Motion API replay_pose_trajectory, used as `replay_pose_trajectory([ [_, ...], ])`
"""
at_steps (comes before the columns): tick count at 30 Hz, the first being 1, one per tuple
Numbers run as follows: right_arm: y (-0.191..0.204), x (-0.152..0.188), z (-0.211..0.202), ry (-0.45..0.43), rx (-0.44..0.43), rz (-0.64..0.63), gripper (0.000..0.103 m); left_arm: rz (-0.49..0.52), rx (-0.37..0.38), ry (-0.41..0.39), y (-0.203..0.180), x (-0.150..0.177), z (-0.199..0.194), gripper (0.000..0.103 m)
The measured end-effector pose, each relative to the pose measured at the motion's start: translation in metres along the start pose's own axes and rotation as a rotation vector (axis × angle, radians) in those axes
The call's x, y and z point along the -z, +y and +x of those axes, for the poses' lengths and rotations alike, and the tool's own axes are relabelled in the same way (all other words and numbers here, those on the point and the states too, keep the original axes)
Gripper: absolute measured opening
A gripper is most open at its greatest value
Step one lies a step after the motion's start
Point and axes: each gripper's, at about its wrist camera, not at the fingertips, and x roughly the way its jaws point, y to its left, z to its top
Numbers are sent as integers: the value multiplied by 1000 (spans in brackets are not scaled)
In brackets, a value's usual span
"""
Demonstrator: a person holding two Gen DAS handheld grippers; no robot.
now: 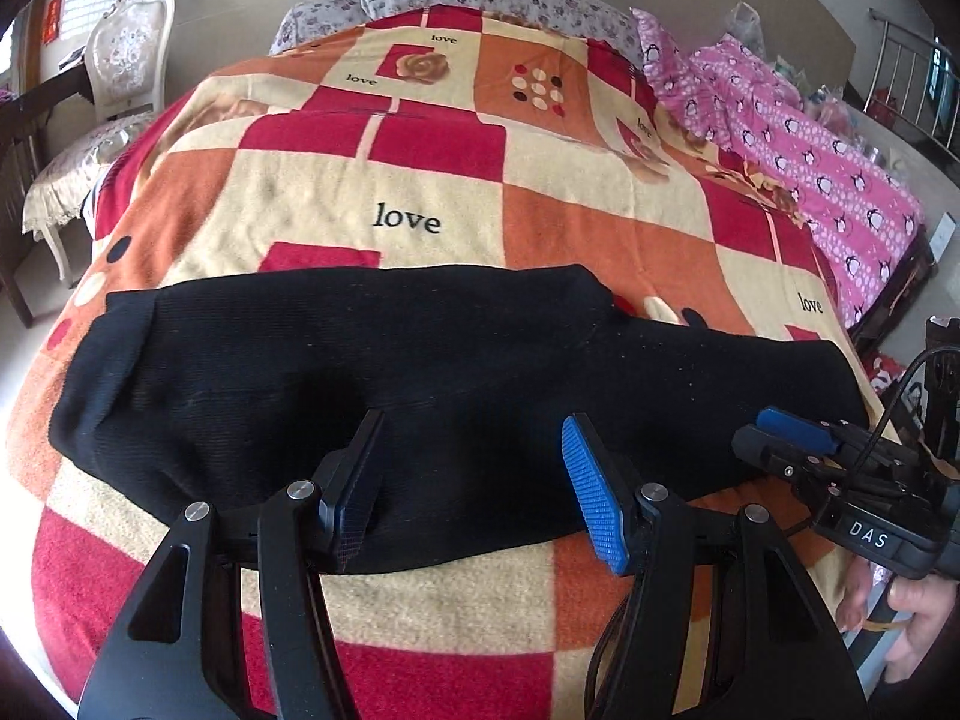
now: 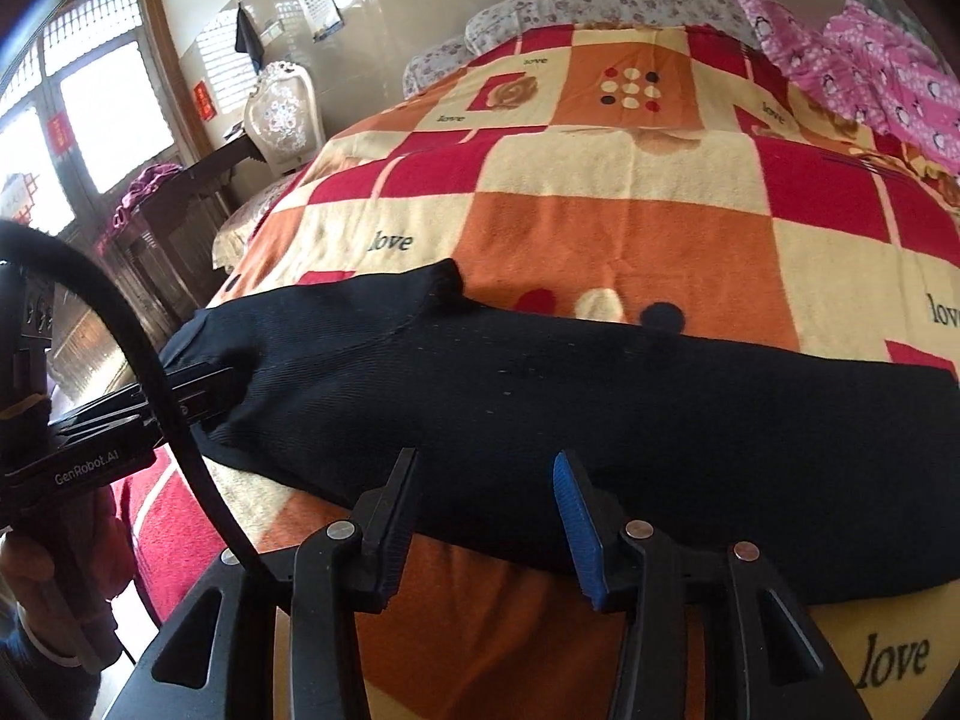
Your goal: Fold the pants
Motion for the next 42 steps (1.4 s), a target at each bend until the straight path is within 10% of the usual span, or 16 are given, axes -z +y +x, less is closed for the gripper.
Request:
replay_pose_trajectory([
  [31, -81, 19, -43, -45, 195, 110, 46, 95, 111, 59, -84, -13, 33, 59],
  [42, -144, 48, -79, -14, 172, 244, 46, 281, 409, 233, -163, -58, 86, 59],
])
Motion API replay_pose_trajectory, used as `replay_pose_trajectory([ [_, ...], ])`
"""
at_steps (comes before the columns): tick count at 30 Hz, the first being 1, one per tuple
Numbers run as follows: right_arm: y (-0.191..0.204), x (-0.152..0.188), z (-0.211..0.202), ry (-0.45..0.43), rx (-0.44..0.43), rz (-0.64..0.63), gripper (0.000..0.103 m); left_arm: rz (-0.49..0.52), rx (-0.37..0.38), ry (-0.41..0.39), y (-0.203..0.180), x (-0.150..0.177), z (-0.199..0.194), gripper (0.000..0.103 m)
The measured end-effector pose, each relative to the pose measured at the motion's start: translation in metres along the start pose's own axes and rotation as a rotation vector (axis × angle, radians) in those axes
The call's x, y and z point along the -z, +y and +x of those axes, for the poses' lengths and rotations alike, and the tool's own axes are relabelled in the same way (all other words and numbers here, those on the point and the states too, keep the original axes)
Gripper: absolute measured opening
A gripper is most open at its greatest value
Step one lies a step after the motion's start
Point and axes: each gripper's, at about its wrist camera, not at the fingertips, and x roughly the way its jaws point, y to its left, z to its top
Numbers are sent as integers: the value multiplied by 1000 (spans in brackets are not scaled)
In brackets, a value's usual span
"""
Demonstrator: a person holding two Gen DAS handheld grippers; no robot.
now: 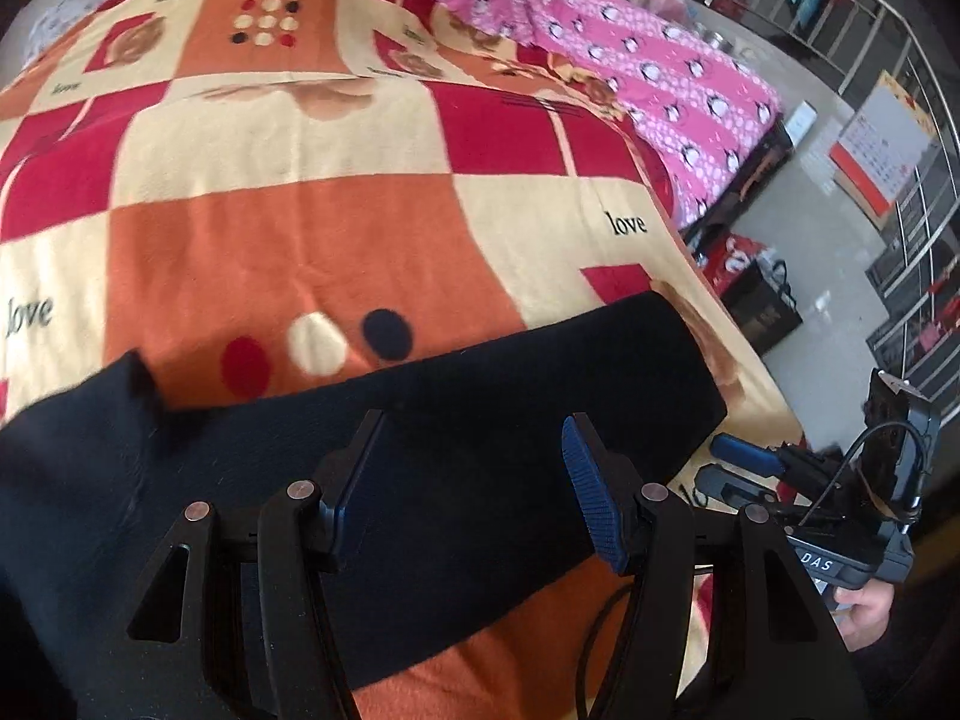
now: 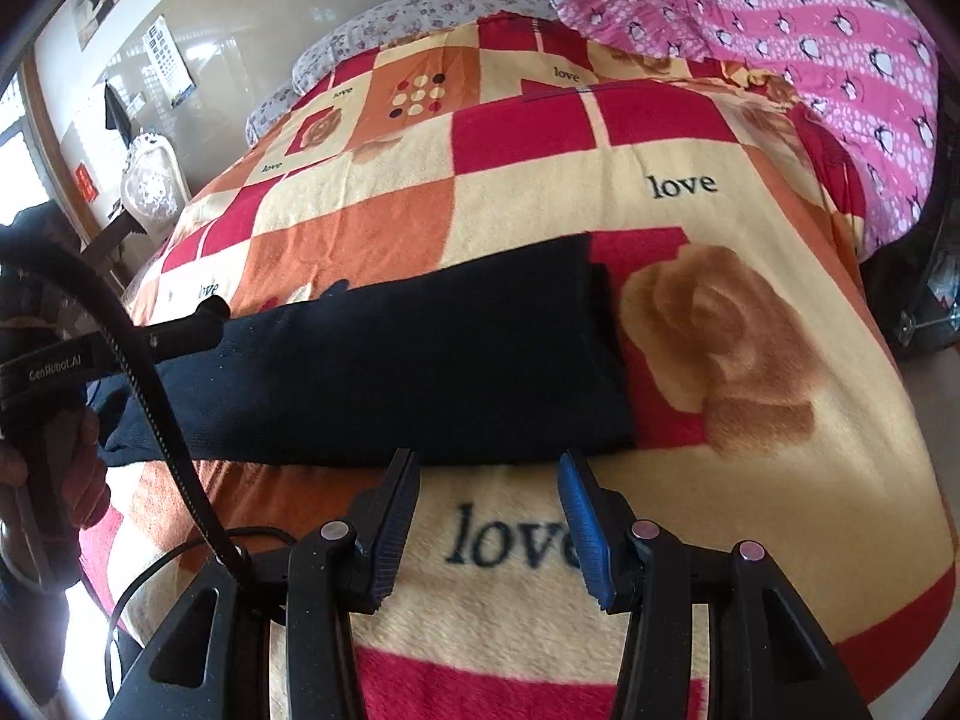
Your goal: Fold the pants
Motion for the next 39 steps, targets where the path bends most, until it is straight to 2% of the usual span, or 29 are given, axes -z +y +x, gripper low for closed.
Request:
replay_pose_trajectory([
  [3, -18, -1, 2, -4, -65, 61, 46, 116, 48, 60, -24, -24, 31, 59],
  [7, -23, -9, 12, -15, -143, 81, 50, 175, 117, 170, -39, -51, 77, 59],
  [10, -26, -13, 17, -37, -188, 96, 51, 246, 153, 210, -47, -67, 98, 59],
  [14, -34, -8, 16, -71, -247, 134, 51, 298, 250, 297, -54, -80, 126, 59],
  [15, -38, -5, 15, -87, -268, 158, 51, 323, 266, 287, -57, -82, 129, 60],
  [17, -42, -2, 15, -108, -293, 192, 51, 347, 327, 315, -63, -86, 135, 78],
  [18, -42, -2, 16, -109, -297, 202, 51, 346, 366, 326, -65, -89, 139, 81],
  [20, -41, -5, 15, -104, -291, 205, 51, 347, 412, 338, -72, -93, 146, 83],
  [24, -40, -5, 16, -111, -273, 232, 49, 428, 395, 297, -86, -92, 151, 82],
  [25, -38, -6, 17, -103, -241, 232, 37, 450, 377, 281, -90, -90, 150, 70],
  [26, -39, -8, 18, -97, -213, 236, 28, 475, 338, 262, -93, -89, 150, 46],
  [27, -41, -7, 20, -97, -210, 260, 18, 478, 299, 238, -94, -88, 150, 38],
  [28, -44, -7, 21, -104, -230, 287, 15, 457, 300, 231, -92, -89, 151, 31],
  [29, -46, -8, 22, -104, -240, 299, 14, 442, 311, 234, -91, -89, 151, 14],
  [31, -43, -10, 17, -136, -251, 284, 12, 449, 309, 223, -92, -89, 147, 12],
  [34, -30, -16, 6, -171, -225, 228, 11, 467, 300, 171, -94, -86, 127, 10],
  [39, 12, -35, -27, -241, -224, 82, 11, 384, 348, 5, -66, -100, 49, 10],
])
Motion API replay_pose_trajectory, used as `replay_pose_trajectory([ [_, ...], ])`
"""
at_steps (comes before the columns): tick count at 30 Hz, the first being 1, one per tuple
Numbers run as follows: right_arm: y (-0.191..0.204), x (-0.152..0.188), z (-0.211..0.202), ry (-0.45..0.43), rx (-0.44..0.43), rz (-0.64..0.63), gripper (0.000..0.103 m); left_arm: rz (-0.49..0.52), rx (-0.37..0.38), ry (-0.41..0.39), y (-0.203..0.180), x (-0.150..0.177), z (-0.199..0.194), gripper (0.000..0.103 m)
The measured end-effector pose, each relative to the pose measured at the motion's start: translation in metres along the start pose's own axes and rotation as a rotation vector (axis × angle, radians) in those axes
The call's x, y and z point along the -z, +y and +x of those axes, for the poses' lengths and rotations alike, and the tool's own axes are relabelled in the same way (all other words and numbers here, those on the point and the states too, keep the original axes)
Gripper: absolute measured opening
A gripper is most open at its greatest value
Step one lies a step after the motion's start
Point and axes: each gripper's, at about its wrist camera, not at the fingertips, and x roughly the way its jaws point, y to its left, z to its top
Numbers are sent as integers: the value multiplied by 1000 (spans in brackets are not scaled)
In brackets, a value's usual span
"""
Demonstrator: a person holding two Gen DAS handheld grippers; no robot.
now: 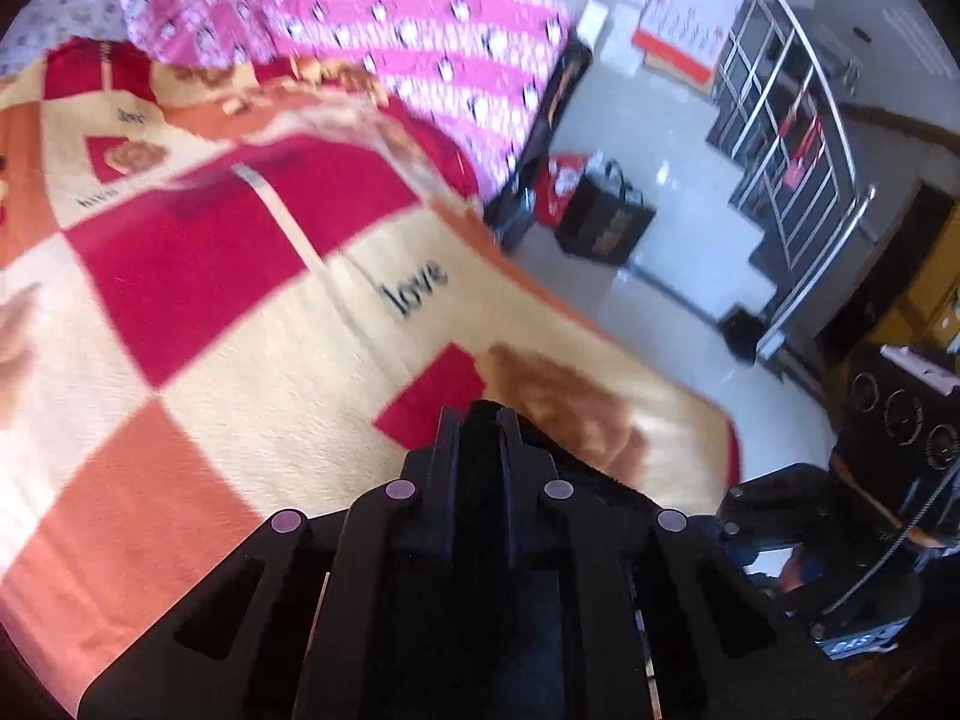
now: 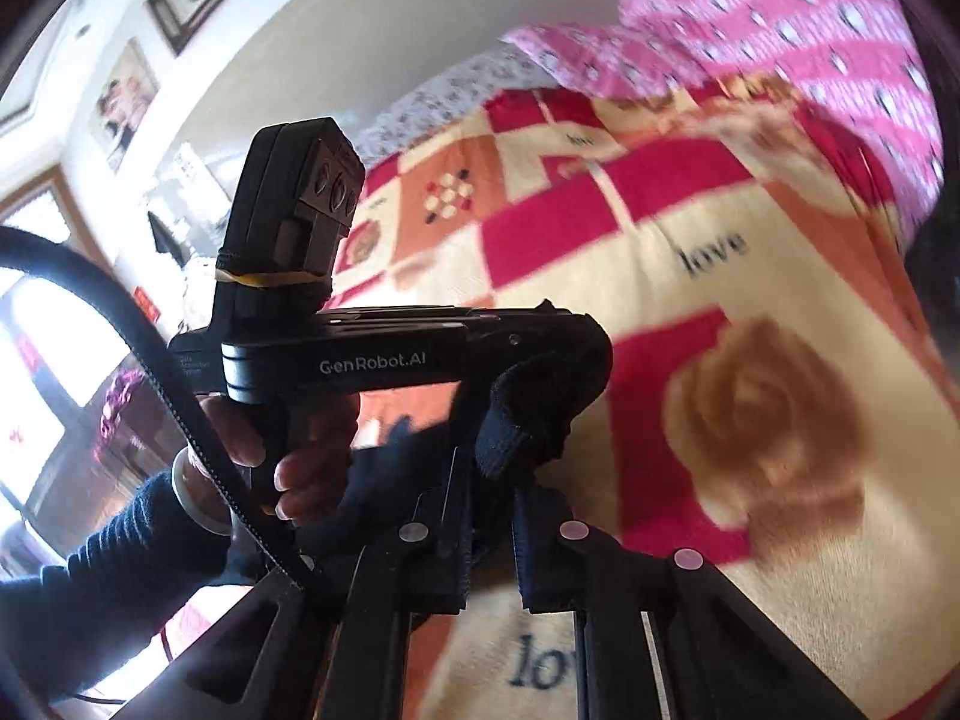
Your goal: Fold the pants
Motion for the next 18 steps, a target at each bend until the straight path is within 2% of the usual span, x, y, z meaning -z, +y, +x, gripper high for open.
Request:
replay_pose_trajectory([
  [3, 42, -17, -3, -24, -52, -105, 11, -35, -20, -103, 0, 5, -58, 10],
  [5, 73, -24, 2, -23, -99, -175, 11, -65, -39, -164, 8, 21, -105, 10],
  [9, 145, -18, 25, 31, -197, -336, 11, -162, -116, -218, 26, 62, -170, 10],
  [11, 176, -6, 45, 89, -234, -406, 11, -214, -200, -203, 38, 92, -190, 10],
  [14, 206, 25, 97, 234, -287, -456, 11, -362, -299, -148, 66, 143, -206, 10],
  [16, 216, 50, 135, 336, -276, -484, 11, -454, -375, -122, 83, 174, -212, 10],
  [18, 218, 72, 166, 431, -266, -458, 12, -528, -417, -113, 95, 197, -217, 10],
])
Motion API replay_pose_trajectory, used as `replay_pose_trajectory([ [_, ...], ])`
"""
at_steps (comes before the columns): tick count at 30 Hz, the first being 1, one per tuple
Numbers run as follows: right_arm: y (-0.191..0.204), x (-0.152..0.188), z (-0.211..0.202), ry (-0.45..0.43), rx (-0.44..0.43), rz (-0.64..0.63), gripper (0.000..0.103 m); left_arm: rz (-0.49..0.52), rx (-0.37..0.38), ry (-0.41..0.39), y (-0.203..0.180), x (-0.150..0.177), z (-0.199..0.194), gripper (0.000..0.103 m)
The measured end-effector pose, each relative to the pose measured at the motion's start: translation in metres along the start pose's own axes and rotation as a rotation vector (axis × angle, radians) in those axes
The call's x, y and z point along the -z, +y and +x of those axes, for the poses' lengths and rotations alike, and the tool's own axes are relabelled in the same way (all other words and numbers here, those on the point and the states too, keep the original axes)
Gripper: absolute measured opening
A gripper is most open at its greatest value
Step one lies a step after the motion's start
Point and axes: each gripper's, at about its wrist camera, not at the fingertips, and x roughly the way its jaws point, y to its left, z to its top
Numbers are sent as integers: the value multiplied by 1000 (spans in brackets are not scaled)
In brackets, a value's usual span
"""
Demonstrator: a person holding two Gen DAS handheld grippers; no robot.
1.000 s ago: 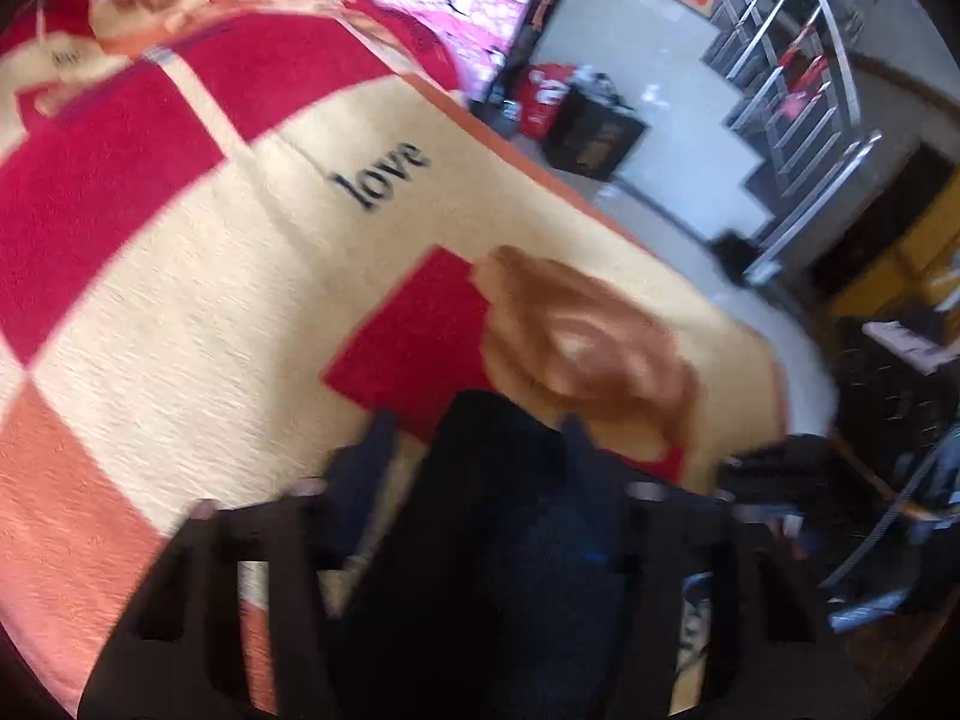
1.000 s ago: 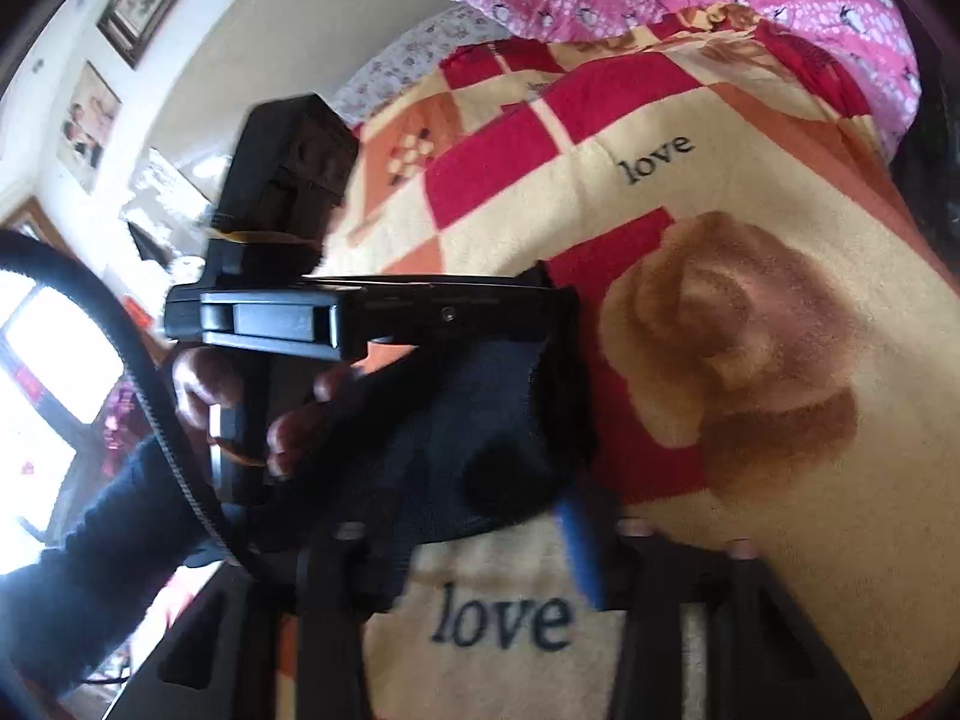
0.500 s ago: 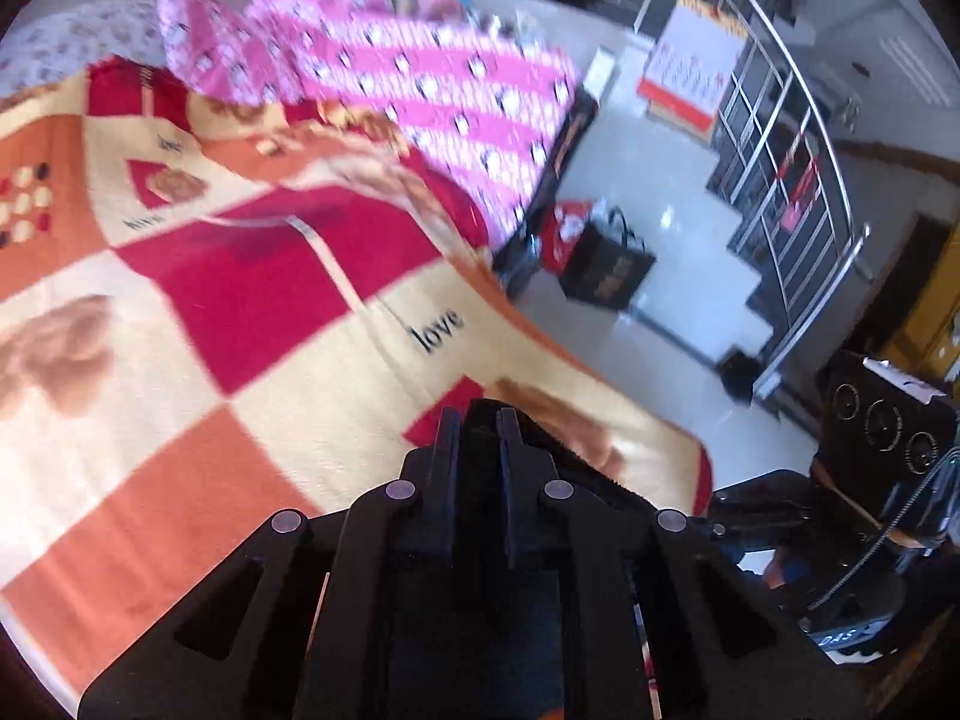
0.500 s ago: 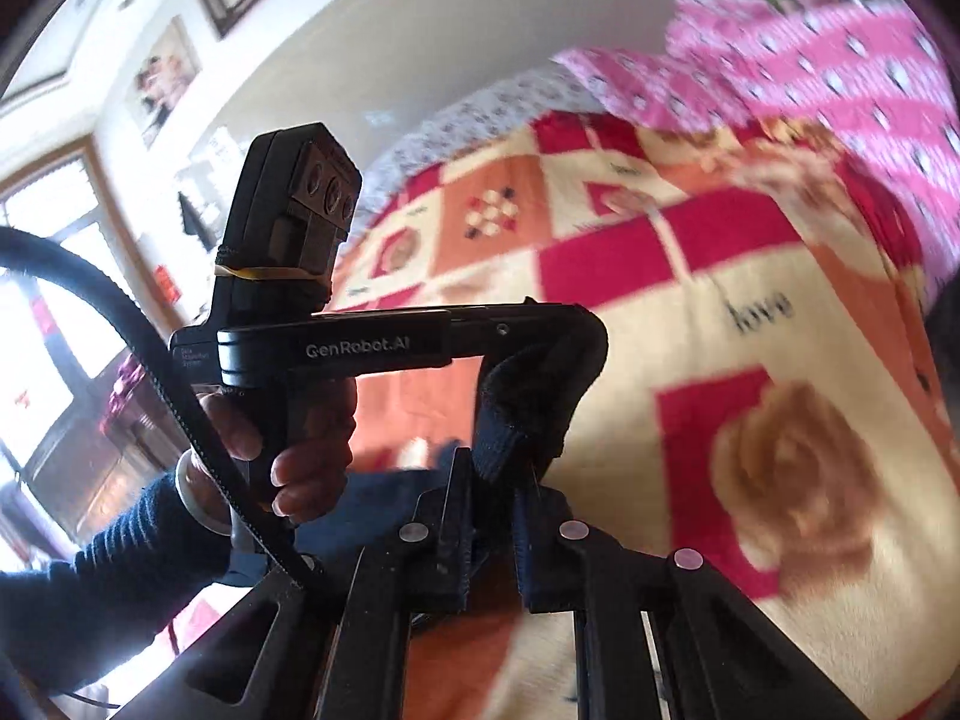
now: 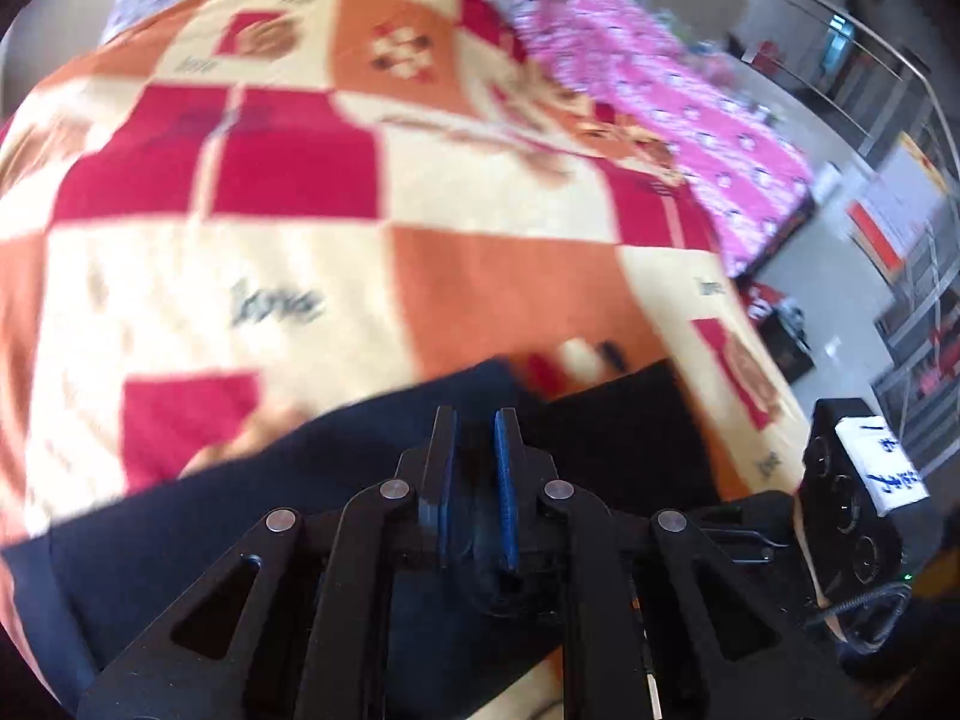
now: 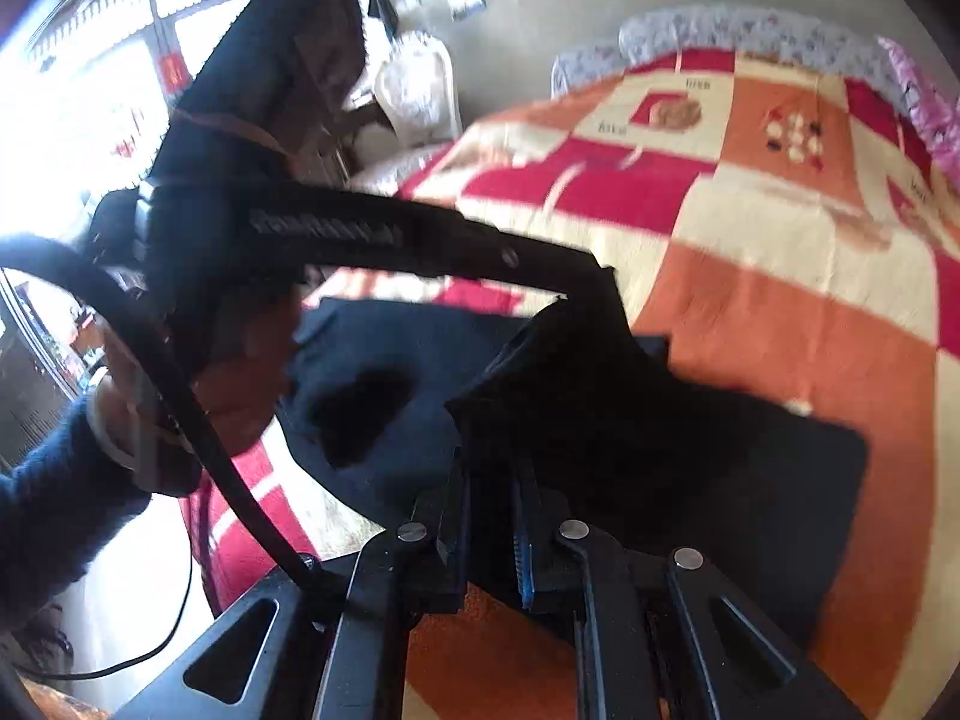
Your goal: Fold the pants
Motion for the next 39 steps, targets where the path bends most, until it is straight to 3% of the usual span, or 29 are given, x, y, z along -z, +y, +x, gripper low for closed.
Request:
replay_pose_trajectory([
  [2, 0, 2, -7, -36, -89, 15, 20, -32, -41, -3, 8, 9, -2, 10],
  [4, -2, 1, -35, -91, -119, 19, 49, -38, -40, -19, 12, 15, -9, 10],
  [6, -8, 6, -75, -177, -81, 12, 50, -24, -35, -44, 4, 22, -19, 13],
  [7, -15, 11, -94, -206, -24, 22, 50, -14, -24, -56, 1, 28, -22, 22],
  [8, -17, 18, -108, -221, 23, 38, 50, -10, -19, -68, 0, 33, -25, 39],
  [10, -40, 27, -128, -228, 114, 89, 50, -34, -27, -87, -10, 36, -21, 54],
  [14, -80, 43, -123, -138, 249, 194, 50, -74, -76, -64, -19, 45, -6, 54],
  [18, -101, 47, -94, -95, 192, 282, 50, -101, -183, -19, -24, 54, 14, 54],
  [20, -100, 47, -89, -114, 201, 274, 49, -119, -177, -14, -25, 59, 20, 54],
  [22, -97, 43, -93, -127, 272, 244, 42, -112, -215, -9, -29, 64, 21, 52],
  [24, -94, 41, -96, -99, 347, 203, 42, -113, -245, 6, -32, 70, 18, 48],
  [30, -98, 42, -82, -37, 354, 191, 42, -128, -259, 1, -34, 84, 6, 48],
  [33, -95, 34, -96, -89, 363, 199, 42, -106, -269, -6, -38, 87, 0, 48],
  [39, -62, 23, -103, -149, 316, 117, 42, -155, -272, -44, -34, 91, -7, 48],
])
